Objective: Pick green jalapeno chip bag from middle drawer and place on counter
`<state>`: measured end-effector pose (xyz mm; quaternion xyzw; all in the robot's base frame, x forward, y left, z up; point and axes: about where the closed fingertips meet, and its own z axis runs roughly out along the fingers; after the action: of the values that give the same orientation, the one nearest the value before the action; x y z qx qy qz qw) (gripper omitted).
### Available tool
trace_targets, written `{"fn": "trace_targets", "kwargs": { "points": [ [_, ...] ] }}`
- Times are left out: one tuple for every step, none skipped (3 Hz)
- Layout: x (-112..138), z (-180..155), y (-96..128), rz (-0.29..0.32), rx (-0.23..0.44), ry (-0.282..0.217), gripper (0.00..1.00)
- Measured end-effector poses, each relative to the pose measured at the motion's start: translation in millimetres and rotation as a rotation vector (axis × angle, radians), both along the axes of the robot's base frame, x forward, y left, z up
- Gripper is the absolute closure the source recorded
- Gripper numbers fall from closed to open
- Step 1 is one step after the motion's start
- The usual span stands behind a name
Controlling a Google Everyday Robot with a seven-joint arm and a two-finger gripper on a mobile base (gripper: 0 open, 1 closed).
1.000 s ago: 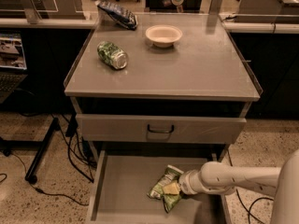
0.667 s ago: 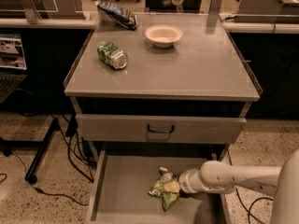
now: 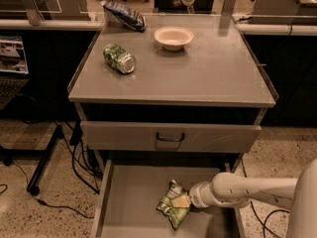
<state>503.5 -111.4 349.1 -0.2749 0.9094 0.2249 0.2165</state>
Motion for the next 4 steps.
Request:
{"fn": "trace_targets", "kwargs": {
  "points": [
    [-7, 29, 4, 0.047, 0.052, -0.016, 1.0],
    [-35, 103, 4, 0.104, 0.165, -0.051, 1.0],
    [-47, 157, 2, 0.145, 0.208, -0.081, 1.0],
    [-56, 223, 10, 0.226, 0.227, -0.128, 1.0]
  ]
}}
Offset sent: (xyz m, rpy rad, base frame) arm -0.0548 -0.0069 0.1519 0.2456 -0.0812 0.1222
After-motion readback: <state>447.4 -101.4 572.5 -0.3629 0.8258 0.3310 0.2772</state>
